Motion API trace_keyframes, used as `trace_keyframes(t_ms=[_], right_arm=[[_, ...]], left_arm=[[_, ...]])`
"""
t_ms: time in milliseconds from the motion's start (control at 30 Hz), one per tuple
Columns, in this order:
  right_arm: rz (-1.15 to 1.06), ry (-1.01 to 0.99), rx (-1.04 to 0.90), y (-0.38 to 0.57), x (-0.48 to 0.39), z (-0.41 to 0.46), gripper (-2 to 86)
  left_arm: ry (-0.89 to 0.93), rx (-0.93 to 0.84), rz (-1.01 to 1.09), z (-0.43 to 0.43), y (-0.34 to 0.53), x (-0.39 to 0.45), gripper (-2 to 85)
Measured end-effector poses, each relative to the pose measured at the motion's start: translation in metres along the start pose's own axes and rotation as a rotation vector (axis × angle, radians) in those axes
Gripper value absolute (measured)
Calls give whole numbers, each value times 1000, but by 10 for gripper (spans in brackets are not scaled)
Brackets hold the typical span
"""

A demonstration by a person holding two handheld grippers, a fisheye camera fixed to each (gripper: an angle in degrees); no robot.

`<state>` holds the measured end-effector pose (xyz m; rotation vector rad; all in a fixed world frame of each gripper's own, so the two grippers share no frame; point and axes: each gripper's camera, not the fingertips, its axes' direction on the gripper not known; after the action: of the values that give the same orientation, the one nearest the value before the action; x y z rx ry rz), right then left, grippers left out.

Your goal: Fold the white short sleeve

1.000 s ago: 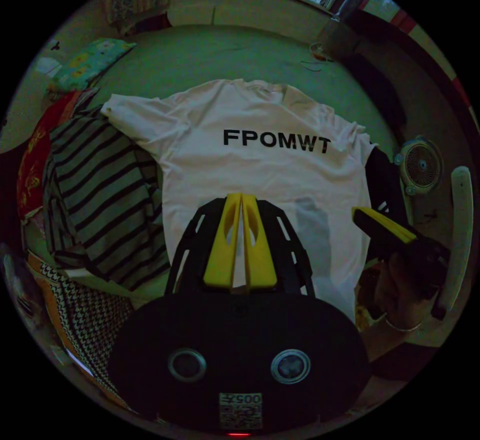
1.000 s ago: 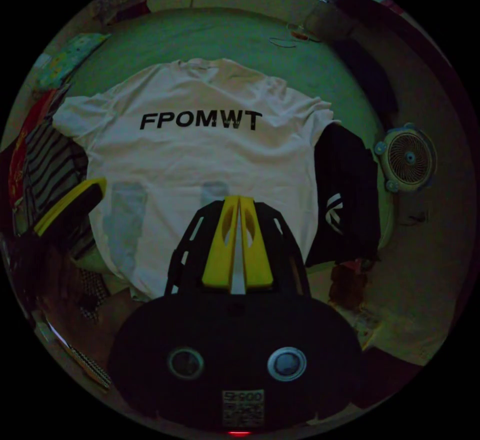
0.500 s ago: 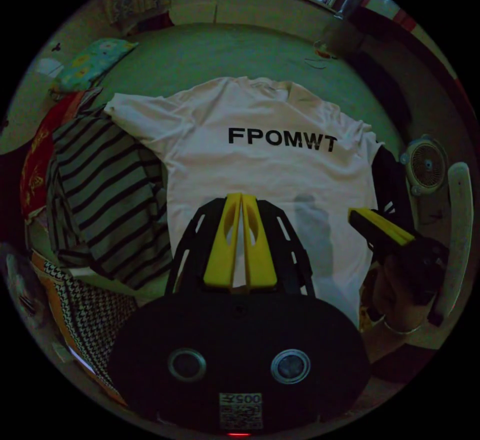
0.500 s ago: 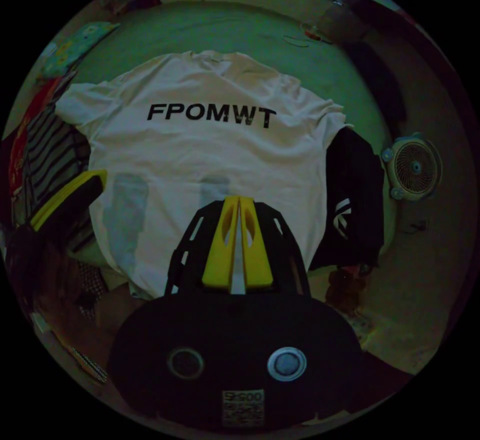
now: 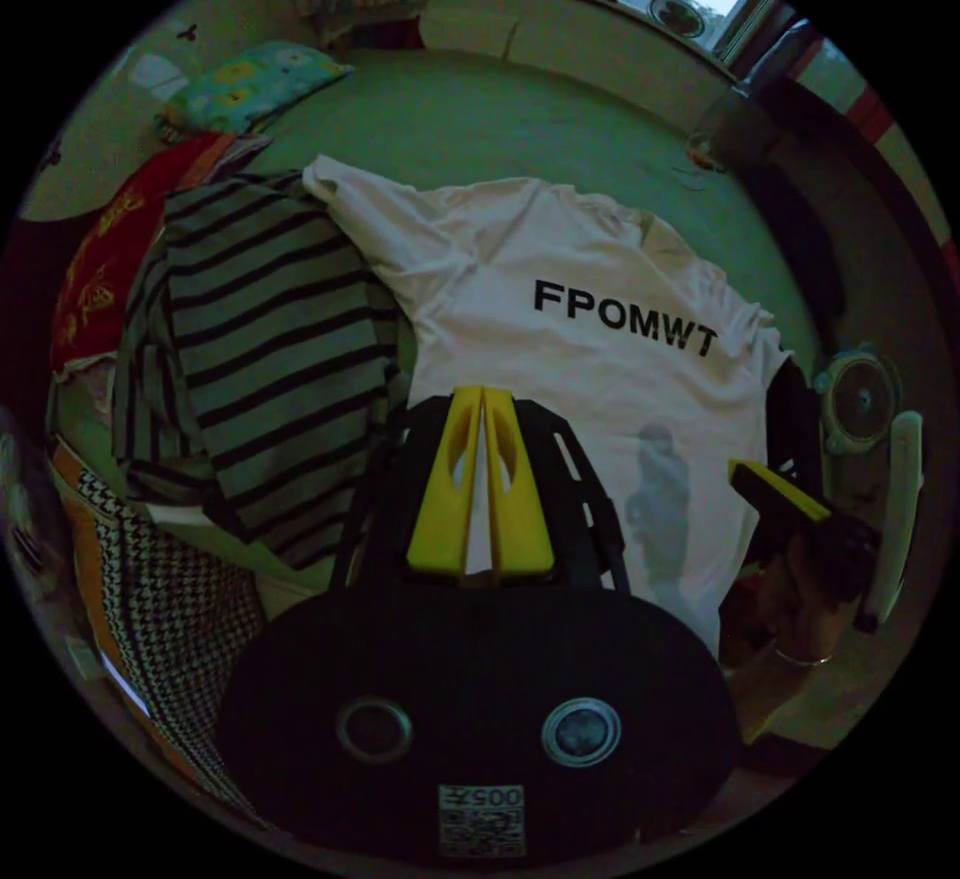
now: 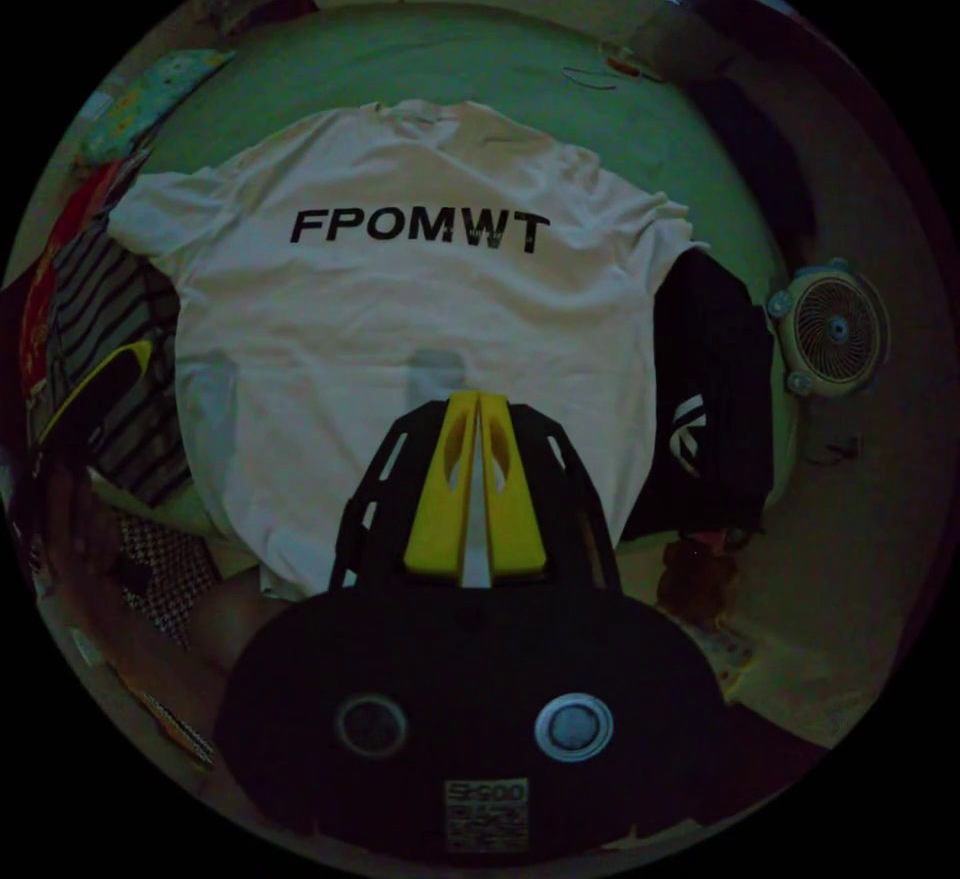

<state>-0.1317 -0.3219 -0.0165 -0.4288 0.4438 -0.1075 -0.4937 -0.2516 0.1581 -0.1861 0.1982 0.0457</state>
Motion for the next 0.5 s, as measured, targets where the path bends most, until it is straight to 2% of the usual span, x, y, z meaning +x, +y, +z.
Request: trace_keyframes(t_ms=[500], right_arm=[[-60, 27, -31, -16, -27, 25, -10]], left_arm=[[-47, -9, 58, 18, -1, -14, 1]])
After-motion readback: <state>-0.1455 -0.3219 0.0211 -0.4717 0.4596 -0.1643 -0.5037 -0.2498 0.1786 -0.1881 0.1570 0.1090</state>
